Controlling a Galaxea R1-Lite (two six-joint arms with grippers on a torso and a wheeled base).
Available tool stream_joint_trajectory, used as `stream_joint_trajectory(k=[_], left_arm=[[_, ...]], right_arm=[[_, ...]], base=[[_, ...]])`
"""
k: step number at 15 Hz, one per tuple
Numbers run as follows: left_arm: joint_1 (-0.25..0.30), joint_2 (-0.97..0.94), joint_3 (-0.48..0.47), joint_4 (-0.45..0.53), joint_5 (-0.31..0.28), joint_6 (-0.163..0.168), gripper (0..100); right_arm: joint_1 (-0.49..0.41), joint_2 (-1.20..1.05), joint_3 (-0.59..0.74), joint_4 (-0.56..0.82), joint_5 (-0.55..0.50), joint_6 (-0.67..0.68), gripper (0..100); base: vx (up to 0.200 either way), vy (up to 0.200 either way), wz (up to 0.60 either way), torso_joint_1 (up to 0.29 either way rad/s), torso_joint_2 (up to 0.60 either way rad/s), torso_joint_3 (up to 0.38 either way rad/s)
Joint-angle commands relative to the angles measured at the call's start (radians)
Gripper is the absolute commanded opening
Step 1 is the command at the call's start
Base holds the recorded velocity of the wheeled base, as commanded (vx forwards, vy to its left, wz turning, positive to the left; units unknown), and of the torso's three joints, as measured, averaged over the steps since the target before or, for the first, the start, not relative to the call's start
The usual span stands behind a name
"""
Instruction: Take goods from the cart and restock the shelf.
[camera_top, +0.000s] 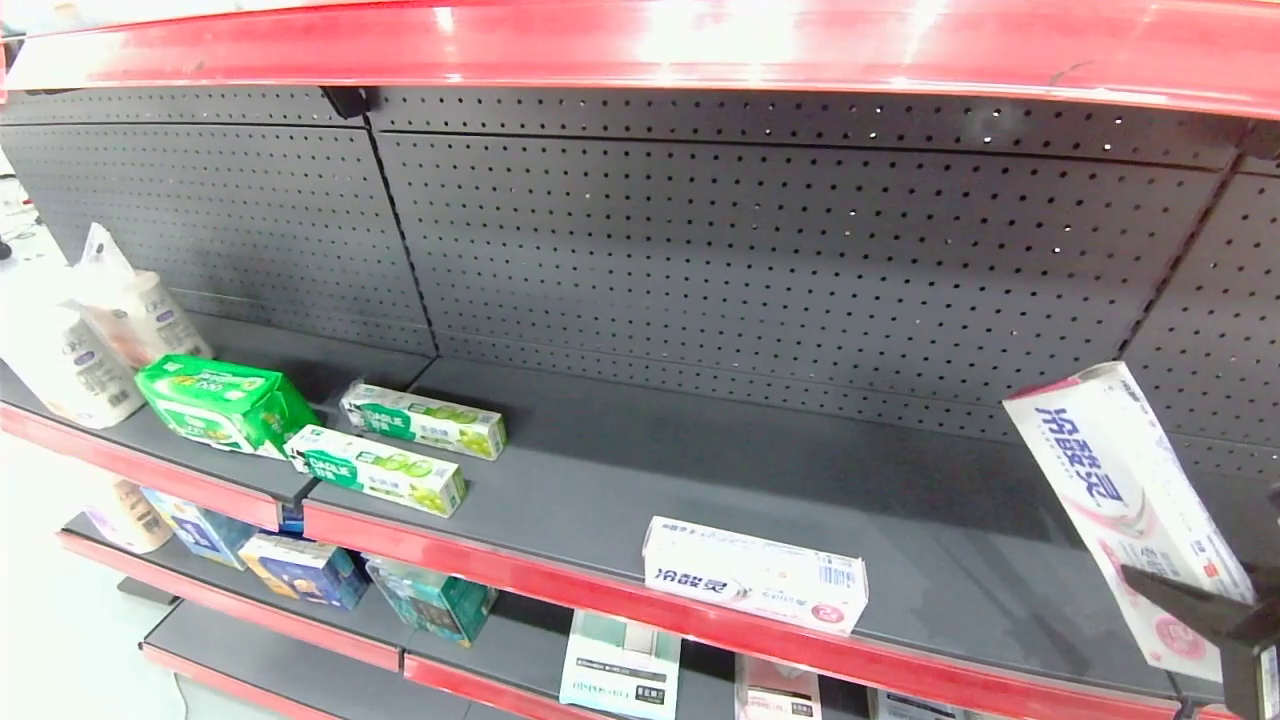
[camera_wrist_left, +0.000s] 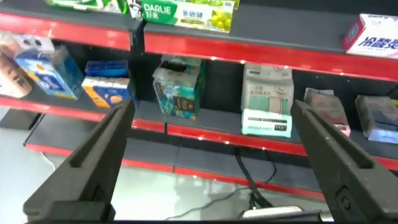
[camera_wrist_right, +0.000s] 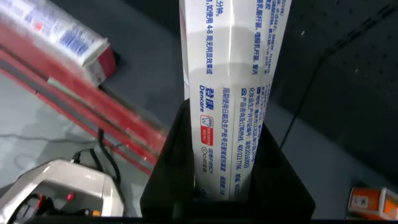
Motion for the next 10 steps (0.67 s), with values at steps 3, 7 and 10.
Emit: stream_joint_trajectory(k=[3,7,10], left_arm=[[0.001,-0.010,0.127,-0.190,-0.029,-0.039,100],[0.001,-0.010,0.217,-0.403,-0.101,-0.056,100],[0.001,-0.010,0.221,-0.409,0.029,-0.064,100]], right_arm=[[-0.013,0.144,-0.028,-0.039,0.055,-0.013,0],[-0.039,0.265,-0.091,-0.048,0.100,-0.093,0],[-0.072,0.281,-0.111,-0.046,0.107,-0.099,0]], base=[[0.000,0.000,0.00,0.000,0.00,0.000],[0.000,0.000,0.00,0.000,0.00,0.000],[0.000,0.000,0.00,0.000,0.00,0.000]])
